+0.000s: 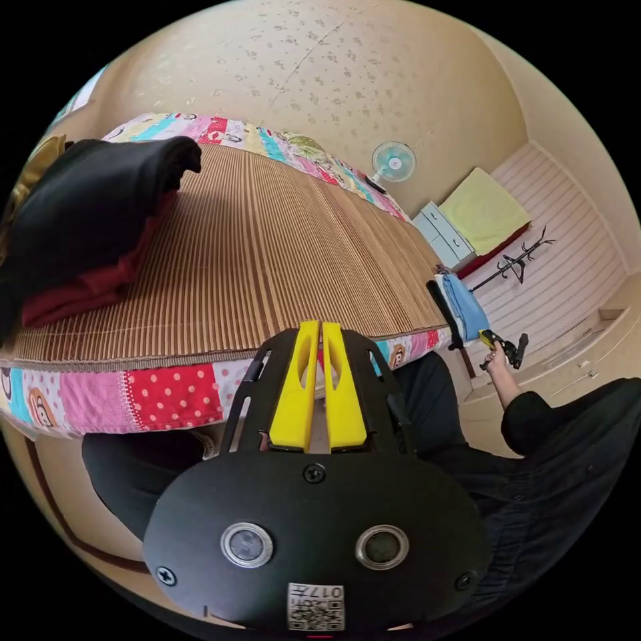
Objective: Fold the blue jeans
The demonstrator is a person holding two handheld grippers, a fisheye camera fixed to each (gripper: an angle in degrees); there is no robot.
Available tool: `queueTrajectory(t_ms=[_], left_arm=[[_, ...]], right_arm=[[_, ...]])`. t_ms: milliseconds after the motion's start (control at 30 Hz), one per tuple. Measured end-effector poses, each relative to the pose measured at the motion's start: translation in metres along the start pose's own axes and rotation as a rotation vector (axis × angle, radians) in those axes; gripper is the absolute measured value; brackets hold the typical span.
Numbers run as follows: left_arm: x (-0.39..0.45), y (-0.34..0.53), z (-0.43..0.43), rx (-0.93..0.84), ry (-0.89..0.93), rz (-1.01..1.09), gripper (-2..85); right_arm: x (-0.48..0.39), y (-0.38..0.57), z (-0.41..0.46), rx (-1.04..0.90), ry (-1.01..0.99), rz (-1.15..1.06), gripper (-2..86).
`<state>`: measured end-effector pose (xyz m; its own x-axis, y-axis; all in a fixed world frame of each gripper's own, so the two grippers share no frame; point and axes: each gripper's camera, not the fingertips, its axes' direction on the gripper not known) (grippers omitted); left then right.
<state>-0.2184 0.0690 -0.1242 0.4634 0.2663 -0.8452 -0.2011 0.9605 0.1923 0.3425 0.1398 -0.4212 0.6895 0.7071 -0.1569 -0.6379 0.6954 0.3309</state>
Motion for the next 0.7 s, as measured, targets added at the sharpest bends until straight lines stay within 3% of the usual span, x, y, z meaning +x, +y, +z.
queueTrajectory(t_ms=[133,300,400,567,700], left_arm=[[0.002,0.001,0.014,-0.021,0.012,-0.037,-1.0],[0.000,0.007,0.021,-0.011,0.045,-0.076,-1.0],[0.002,0.012,0.025,-0.010,0.031,-0.075,-1.0],[0.001,0.020,0.031,0.005,0.042,-0.086,-1.0],[-0.006,0.029,0.033,0.026,0.037,-0.117,-1.0]], right_arm=[[-0.012,-0.011,0.018,-0.067,-0.001,0.095,3.3],[-0.086,-0.009,-0.038,0.242,-0.030,0.020,1.4],[-0.170,-0.027,-0.059,0.261,-0.262,-0.141,0.9],[-0.352,0.009,-0.100,0.187,-0.568,-0.687,0.6],[-0.406,0.077,-0.116,0.062,-0.892,-0.989,0.6]])
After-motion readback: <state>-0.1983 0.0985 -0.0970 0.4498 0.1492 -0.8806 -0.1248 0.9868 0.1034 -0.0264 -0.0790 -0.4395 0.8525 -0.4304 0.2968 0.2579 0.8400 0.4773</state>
